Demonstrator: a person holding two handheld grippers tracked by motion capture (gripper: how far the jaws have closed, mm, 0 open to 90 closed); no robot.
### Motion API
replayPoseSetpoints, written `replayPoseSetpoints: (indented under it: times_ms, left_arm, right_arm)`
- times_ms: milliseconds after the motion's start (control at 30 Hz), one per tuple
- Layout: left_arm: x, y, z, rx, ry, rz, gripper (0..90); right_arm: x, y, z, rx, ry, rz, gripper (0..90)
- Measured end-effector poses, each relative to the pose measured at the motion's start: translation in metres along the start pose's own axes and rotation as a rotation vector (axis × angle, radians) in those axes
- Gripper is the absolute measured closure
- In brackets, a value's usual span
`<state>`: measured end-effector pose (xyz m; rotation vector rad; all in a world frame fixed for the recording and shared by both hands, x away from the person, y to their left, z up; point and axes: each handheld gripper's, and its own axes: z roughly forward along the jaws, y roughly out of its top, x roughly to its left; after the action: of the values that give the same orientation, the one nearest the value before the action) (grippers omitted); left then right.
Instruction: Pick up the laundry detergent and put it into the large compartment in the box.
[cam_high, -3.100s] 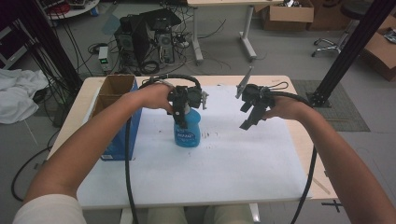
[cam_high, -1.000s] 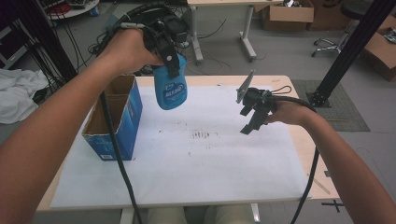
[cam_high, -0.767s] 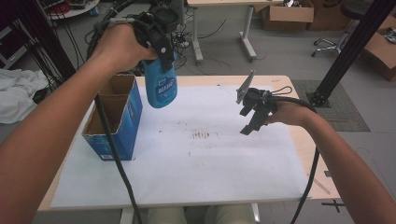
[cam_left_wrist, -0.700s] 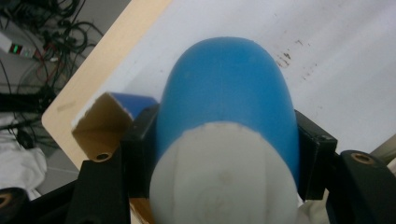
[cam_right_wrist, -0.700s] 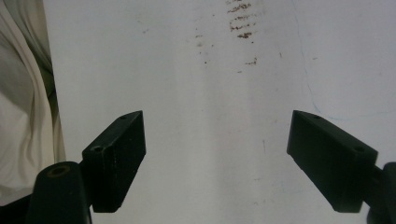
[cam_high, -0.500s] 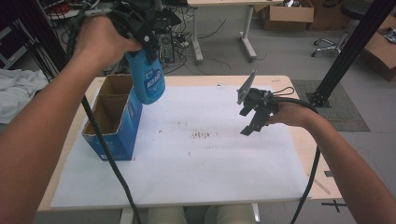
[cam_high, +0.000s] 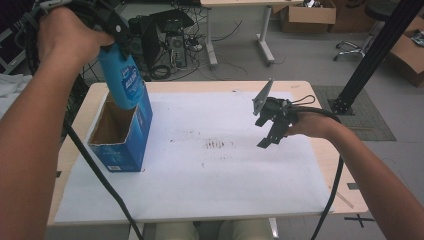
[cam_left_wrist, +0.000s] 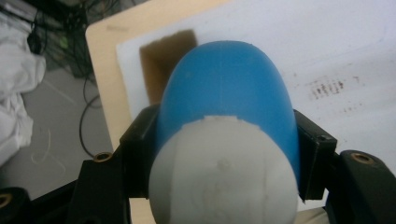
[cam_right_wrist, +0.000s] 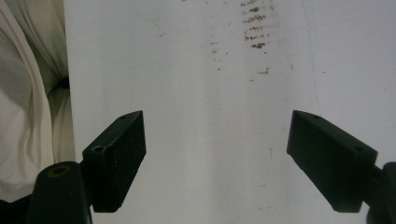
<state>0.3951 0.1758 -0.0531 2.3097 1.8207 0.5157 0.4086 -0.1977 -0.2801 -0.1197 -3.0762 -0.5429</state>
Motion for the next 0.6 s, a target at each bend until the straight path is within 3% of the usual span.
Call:
replayPoseSetpoints:
  times_ms: [100,200,400,600]
  left_arm:
    - [0.009,-0.007,0.007,0.003,0.010,-0.067,38.6]
    - [0.015,-0.013,0.012,0.004,0.021,-0.106,38.6]
    - [0.024,-0.023,0.027,0.022,0.060,-0.152,38.6]
    - [0.028,-0.036,0.049,0.018,0.068,-0.186,38.6]
  right_arm:
    - [0.003,0.002,0.001,0.003,0.000,-0.013,19.5]
    - [0.007,0.003,0.000,0.004,-0.005,-0.022,19.5]
    - [0.010,0.002,-0.004,-0.003,-0.017,-0.018,19.6]
    - [0.012,0.002,-0.006,-0.007,-0.021,-0.020,19.5]
